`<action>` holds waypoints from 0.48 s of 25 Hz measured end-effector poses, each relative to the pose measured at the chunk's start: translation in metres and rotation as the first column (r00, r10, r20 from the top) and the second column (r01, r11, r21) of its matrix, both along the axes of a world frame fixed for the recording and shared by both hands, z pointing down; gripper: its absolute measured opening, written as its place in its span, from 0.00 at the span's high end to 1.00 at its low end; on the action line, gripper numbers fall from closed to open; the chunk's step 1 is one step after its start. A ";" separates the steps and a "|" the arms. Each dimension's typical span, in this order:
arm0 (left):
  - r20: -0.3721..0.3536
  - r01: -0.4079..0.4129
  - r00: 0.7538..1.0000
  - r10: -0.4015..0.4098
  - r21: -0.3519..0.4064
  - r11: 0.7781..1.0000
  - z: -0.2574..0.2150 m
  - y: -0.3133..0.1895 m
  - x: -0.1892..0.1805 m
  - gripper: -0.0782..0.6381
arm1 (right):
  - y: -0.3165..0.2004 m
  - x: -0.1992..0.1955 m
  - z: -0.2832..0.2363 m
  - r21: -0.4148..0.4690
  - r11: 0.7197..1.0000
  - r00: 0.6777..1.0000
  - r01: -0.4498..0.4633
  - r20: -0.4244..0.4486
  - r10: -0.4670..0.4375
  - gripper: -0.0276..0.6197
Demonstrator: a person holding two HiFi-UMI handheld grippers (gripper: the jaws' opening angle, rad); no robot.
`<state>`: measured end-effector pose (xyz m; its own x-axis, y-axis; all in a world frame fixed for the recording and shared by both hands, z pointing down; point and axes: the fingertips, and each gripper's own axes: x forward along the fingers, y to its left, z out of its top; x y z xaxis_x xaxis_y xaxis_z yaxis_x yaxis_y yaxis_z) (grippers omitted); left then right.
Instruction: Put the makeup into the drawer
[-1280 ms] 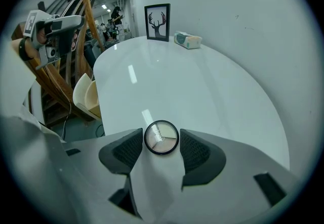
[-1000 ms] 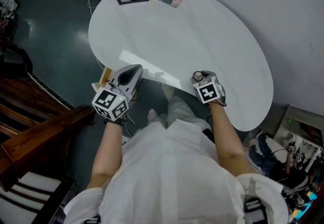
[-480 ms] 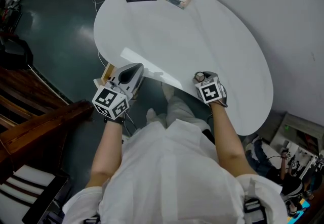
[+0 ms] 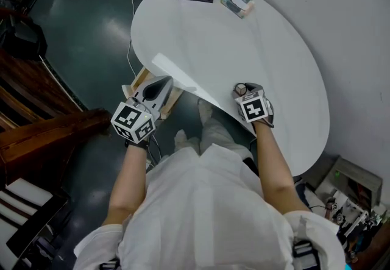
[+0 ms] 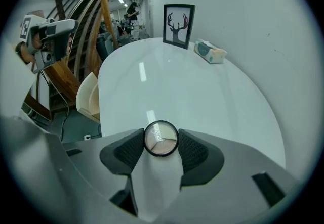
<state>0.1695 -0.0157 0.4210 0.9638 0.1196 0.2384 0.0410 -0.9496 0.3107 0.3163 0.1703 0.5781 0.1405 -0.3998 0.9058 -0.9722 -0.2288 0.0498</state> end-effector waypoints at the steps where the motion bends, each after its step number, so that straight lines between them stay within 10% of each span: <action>1: 0.001 0.017 1.000 -0.017 0.000 1.000 0.000 -0.004 -0.005 0.87 | -0.007 -0.001 -0.001 0.002 1.000 1.000 0.016 0.000 -0.016 0.63; 12: 0.025 0.233 0.972 -0.233 -0.005 0.972 0.006 -0.050 -0.071 0.87 | -0.100 -0.029 -0.003 0.023 0.973 0.973 0.229 0.006 -0.229 0.63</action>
<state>0.0983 -0.0653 0.4270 0.9594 -0.1055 0.2614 -0.1885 -0.9297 0.3165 0.2874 0.0701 0.5751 0.0353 -0.4403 0.8972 -0.9992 -0.0011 0.0387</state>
